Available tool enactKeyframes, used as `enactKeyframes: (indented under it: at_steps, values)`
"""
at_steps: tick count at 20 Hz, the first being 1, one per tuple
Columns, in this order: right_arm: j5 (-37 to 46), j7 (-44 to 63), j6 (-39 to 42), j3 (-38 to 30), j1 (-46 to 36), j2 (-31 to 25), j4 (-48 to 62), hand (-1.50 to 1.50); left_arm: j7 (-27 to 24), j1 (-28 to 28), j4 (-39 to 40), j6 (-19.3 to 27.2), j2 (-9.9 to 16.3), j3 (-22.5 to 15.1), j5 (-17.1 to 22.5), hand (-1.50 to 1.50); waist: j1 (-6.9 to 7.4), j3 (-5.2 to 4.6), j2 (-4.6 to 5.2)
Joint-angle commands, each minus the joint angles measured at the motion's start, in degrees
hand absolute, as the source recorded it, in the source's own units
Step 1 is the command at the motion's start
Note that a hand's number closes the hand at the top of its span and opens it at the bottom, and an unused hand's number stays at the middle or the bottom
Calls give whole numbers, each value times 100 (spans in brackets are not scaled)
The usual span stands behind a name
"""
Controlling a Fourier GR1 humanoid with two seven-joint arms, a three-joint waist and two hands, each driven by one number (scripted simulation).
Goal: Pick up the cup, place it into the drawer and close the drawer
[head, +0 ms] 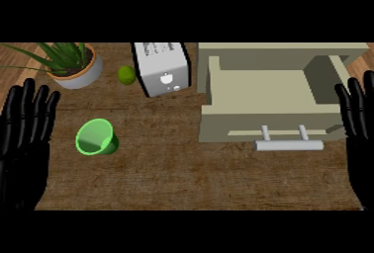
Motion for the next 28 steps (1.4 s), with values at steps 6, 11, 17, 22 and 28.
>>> enactKeyframes:
  at_steps: [6, 11, 17, 22, 28]
  values:
    - [289, -147, -25, 414, 415, 256, -250, -150, -438, -129, 436, -1610, 1051, 1100, 1707, -150, 80, 64, -99]
    - [-85, 667, 470, 479, -135, -91, 513, -150, 258, -454, 1740, -1079, 506, 1180, 2252, -150, 69, 64, -72]
    - [-276, 676, 764, 243, -109, -236, 490, -150, -254, -731, 2797, -1432, 881, 1552, 2049, -150, 60, 67, -89]
    - [-355, 169, 875, -114, -437, -283, 1094, -150, -533, -836, 3611, -1503, 921, 1559, 1795, -150, 66, 68, -88]
    - [-194, 752, 663, 54, -876, -199, 829, -150, -1580, -935, 5045, -1842, 1101, 1766, 1488, -150, 62, 65, -89]
